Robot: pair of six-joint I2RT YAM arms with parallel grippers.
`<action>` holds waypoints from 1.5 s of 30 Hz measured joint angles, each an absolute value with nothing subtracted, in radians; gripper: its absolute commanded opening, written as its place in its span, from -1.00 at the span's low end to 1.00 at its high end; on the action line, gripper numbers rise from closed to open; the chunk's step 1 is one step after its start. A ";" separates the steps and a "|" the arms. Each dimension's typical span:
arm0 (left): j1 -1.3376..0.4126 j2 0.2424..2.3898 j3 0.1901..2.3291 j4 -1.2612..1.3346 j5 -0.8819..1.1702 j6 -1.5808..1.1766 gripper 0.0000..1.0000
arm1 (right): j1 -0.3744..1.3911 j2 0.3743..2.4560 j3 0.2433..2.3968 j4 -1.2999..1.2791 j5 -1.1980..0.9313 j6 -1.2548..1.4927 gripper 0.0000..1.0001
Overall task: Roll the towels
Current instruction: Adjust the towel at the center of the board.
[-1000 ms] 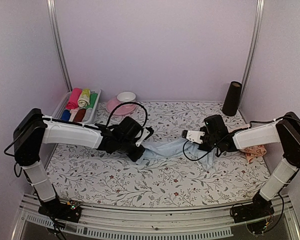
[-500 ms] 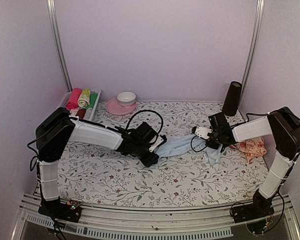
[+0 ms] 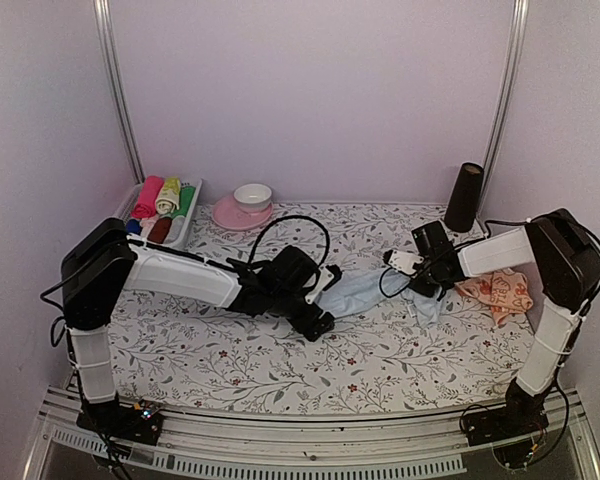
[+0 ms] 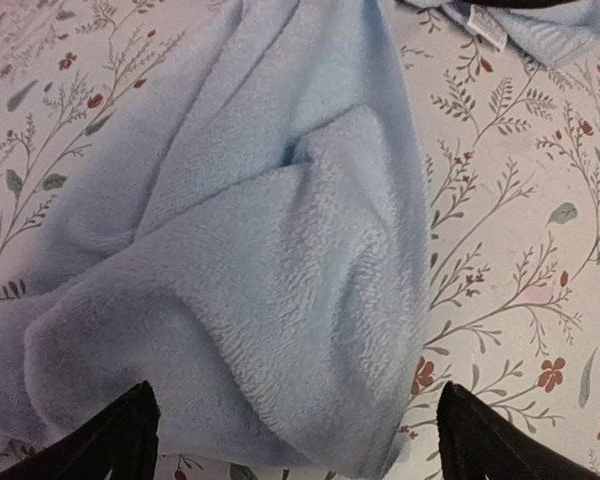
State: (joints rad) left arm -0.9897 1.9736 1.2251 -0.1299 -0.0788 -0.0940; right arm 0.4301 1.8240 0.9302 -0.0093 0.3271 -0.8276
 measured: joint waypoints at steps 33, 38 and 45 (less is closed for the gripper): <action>-1.148 2.088 1.331 -0.261 -0.414 -0.165 0.46 | 0.329 1.880 1.009 -0.089 0.319 -0.728 -0.95; -1.164 2.088 1.331 -0.279 -0.451 -0.150 0.41 | 0.329 1.881 1.009 -0.089 0.318 -0.728 -0.95; -1.166 2.069 1.306 -0.290 -0.461 -0.131 0.25 | 0.327 1.881 1.010 -0.090 0.313 -0.725 -0.95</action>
